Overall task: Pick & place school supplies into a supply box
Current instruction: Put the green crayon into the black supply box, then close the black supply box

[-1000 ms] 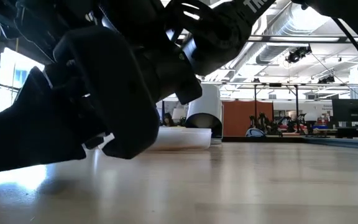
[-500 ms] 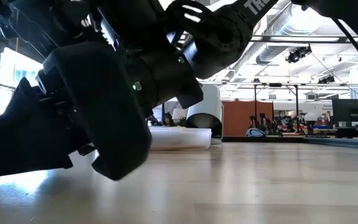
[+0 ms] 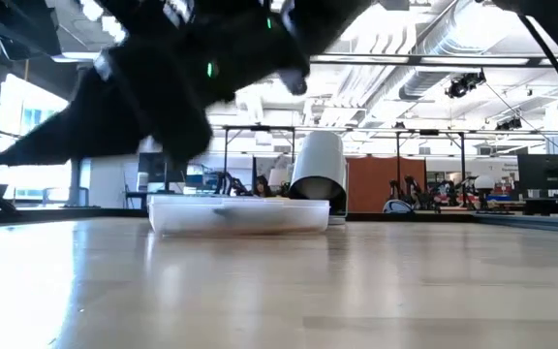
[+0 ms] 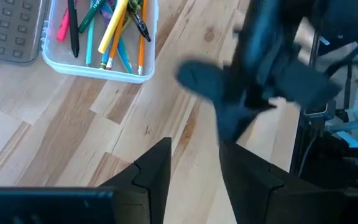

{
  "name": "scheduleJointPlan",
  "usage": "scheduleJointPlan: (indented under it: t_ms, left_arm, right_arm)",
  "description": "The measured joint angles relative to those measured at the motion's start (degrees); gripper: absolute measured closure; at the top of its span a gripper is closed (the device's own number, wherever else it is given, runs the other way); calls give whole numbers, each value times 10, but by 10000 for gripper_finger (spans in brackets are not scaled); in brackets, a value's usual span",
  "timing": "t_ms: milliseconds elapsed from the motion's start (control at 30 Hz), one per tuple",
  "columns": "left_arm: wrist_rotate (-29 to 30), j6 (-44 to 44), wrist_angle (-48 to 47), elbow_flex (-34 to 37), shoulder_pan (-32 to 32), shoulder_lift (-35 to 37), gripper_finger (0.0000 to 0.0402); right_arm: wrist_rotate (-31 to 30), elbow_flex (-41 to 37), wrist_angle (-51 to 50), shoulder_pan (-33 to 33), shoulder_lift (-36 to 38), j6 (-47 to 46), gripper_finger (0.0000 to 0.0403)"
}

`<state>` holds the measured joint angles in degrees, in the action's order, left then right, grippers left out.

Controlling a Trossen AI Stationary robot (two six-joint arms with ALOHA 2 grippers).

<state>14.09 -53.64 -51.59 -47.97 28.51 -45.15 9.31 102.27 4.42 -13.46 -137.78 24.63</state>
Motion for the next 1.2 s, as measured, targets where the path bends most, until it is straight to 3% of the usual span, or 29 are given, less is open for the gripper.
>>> scheduleJointPlan:
  t_ms: [300, 467, 667, 767, 967, 1200]
  left_arm:
    - [0, 0, -12, 0, 0, 0, 229]
    - [1, 0, -15, 0, 0, 0, 229]
    - [1, 0, -15, 0, 0, -1, 229]
    - [1, 0, -15, 0, 0, -1, 229]
    - [1, 0, -16, 0, 0, -1, 229]
    - [15, 0, -20, 0, 0, -1, 229]
  right_arm:
    - [-145, 1, -287, 66, 159, -23, 397]
    - [-149, -1, -398, 112, 177, -81, 387]
    - [-150, -1, -406, 157, 151, -127, 389]
    - [-119, -1, -395, 172, 137, -139, 385]
    - [-137, -1, -393, 175, 110, -82, 336]
    - [-178, -1, -371, 167, 135, -110, 291]
